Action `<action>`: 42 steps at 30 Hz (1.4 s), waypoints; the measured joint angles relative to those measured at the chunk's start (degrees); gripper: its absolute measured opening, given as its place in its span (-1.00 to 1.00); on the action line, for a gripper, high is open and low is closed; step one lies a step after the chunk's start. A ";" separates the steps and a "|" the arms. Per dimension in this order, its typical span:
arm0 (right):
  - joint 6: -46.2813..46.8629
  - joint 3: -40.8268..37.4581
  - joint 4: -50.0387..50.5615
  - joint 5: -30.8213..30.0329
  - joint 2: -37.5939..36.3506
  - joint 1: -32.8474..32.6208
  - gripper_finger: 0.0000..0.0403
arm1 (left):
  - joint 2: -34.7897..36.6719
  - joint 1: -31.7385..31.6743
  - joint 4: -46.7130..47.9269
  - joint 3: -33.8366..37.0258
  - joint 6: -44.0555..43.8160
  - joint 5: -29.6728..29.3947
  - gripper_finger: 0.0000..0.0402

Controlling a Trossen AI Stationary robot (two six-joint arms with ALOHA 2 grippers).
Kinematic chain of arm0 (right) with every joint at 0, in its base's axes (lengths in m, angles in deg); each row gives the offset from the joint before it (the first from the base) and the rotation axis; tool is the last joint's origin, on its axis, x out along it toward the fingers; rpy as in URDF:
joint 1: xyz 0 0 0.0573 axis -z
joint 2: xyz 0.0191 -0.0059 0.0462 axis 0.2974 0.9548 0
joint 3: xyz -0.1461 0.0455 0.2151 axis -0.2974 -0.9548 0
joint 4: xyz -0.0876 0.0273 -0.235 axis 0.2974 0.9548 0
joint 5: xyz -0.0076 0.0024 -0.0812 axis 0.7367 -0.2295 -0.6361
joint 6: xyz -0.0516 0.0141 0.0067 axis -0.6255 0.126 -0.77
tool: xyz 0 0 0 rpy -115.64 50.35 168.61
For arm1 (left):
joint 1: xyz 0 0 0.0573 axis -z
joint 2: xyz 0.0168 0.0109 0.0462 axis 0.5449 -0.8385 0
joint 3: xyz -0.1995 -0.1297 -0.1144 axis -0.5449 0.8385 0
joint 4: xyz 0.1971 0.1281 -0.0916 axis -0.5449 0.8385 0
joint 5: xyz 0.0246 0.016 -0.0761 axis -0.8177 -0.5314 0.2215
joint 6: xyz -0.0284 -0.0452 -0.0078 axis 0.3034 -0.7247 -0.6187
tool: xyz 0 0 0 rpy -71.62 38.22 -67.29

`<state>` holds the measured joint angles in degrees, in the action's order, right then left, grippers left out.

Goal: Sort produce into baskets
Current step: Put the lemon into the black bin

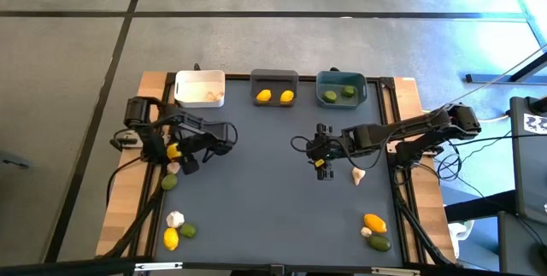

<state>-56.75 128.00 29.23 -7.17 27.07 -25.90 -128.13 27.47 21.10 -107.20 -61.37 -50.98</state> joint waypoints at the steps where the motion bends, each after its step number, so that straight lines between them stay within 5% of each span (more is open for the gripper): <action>1: 0.00 -0.02 -0.02 0.00 0.00 0.00 0.28 | -0.64 -0.18 -0.22 0.46 0.15 0.00 0.12; 27: -0.31 -0.02 -1.07 0.00 0.00 -0.02 0.28 | -6.64 -1.58 -9.36 1.34 6.83 -6.33 0.12; 42: -0.33 -0.02 -1.31 0.00 0.00 -0.02 0.28 | 0.59 4.00 -13.45 -5.37 6.02 -11.70 0.12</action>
<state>-57.08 127.98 27.92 -7.17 27.07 -25.92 -127.54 31.48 7.65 -112.57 -55.35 -62.68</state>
